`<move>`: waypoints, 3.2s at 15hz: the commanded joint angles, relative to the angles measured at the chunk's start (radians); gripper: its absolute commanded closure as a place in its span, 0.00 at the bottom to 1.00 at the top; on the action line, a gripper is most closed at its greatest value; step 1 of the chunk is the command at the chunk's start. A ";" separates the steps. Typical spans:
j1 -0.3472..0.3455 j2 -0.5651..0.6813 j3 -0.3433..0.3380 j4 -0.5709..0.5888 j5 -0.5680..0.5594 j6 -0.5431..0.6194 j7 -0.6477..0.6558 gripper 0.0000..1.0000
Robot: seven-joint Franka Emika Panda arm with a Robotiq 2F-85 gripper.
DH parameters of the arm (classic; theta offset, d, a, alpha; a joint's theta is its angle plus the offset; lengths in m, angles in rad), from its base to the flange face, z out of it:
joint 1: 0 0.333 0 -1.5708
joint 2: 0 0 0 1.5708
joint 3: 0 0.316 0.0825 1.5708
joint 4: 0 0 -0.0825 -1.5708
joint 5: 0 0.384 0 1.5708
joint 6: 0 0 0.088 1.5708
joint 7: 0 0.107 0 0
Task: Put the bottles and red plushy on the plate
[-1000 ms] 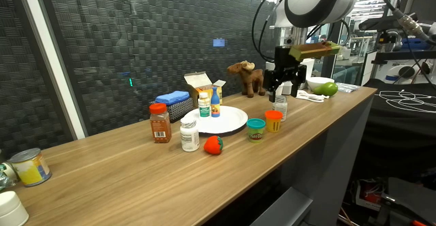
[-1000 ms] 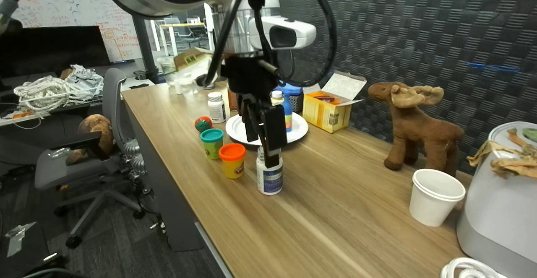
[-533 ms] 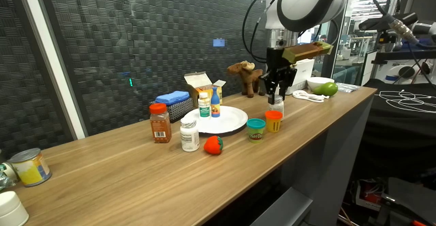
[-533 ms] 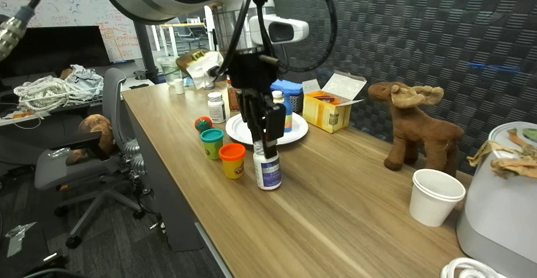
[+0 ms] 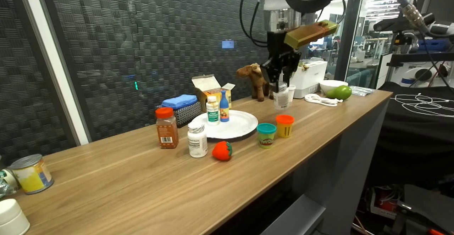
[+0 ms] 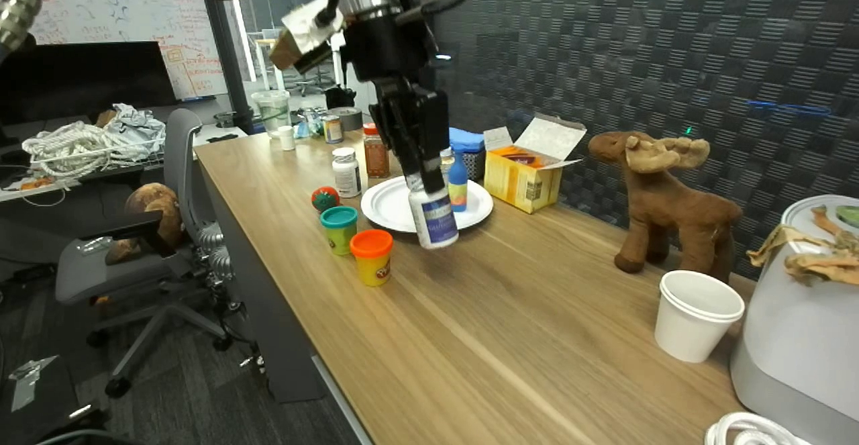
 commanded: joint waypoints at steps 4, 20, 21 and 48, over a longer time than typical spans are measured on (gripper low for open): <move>0.037 0.045 0.052 0.125 0.066 0.075 -0.145 0.81; 0.024 0.247 0.057 0.238 0.276 0.148 -0.469 0.81; 0.024 0.253 0.057 0.242 0.276 0.145 -0.472 0.81; 0.119 0.039 0.032 0.060 0.084 0.146 -0.154 0.00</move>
